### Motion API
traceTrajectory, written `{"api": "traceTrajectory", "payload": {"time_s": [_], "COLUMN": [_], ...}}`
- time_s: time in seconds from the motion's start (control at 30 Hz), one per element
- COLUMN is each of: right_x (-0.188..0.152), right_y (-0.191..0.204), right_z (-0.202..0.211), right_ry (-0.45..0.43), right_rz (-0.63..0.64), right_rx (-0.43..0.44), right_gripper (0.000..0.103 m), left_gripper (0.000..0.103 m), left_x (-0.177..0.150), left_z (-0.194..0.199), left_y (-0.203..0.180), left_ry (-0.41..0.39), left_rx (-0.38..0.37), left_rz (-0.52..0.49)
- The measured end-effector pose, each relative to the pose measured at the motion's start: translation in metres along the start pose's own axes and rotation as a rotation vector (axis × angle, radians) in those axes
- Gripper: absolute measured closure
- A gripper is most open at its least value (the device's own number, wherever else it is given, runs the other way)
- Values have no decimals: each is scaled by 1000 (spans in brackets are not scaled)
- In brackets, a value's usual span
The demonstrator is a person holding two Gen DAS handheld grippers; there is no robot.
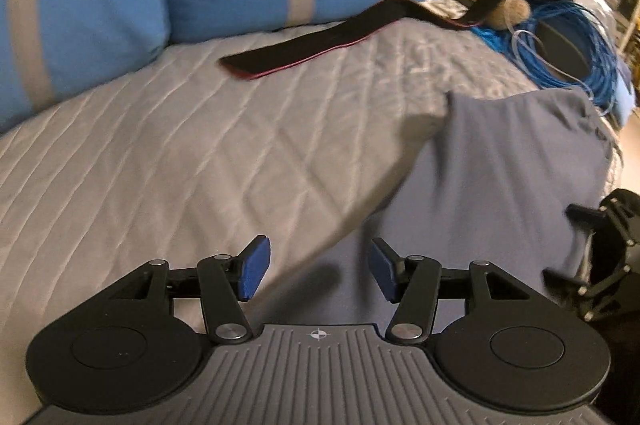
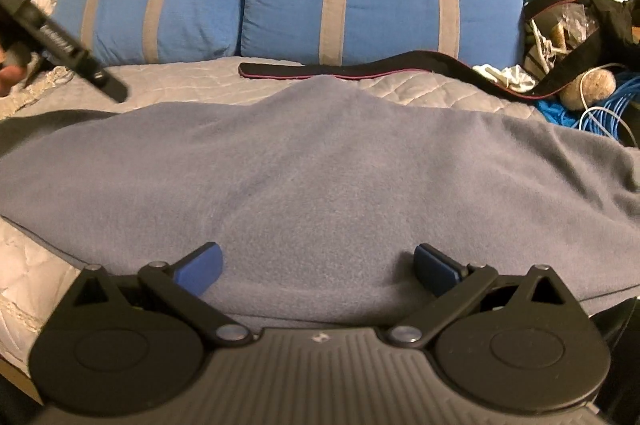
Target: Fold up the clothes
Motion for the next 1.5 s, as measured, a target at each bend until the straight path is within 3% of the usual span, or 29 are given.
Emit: {"api": "traceTrajectory", "payload": {"time_s": [0.07,0.1,0.13,0.2,0.3,0.4,0.57,0.73,1.0,1.1,1.27,1.5], "right_x": [1,1,2,2,2,2,2,2,1,1,0,0], "right_y": [1,1,1,3,5,7,7,8,7,7,8,8], "right_z": [0,-1,-1,-2,-2,-2,-3,-3,-2,-3,-2,-2], "right_ry": [3,6,10,13,11,11,11,9,-1,-5,-7,-5], "right_rz": [-6,-11,-18,-22,-21,-23,-35,-33,-23,-20,-18,-22], "right_rx": [-6,-9,-12,-18,-30,-42,-47,-49,-47,-47,-45,-45], "right_gripper": [1,1,1,1,1,1,1,1,1,1,1,1], "left_gripper": [51,62,82,94,97,96,73,59,57,54,53,53], "left_x": [-9,-14,-19,-23,-25,-31,-34,-50,-110,-143,-205,-274], "left_z": [1,-1,-2,3,17,26,50,106,196,227,245,205], "left_y": [10,13,16,18,18,23,34,42,77,89,111,134], "left_ry": [21,43,66,63,31,-7,-93,-228,-319,-386,-554,-769], "left_rx": [27,36,45,46,43,35,32,111,330,378,262,-23], "left_rz": [24,38,52,66,63,90,212,290,457,582,871,1165]}}
Point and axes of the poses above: each gripper's, at about its wrist camera, not at the fingertips, and z roughly against the way its jaws point, y to its left, x to its top, the point moved 2 cm from there along -z, roughly the way its jaws point, and after that the axes turned 13 degrees about -x, right-handed, at the moved point
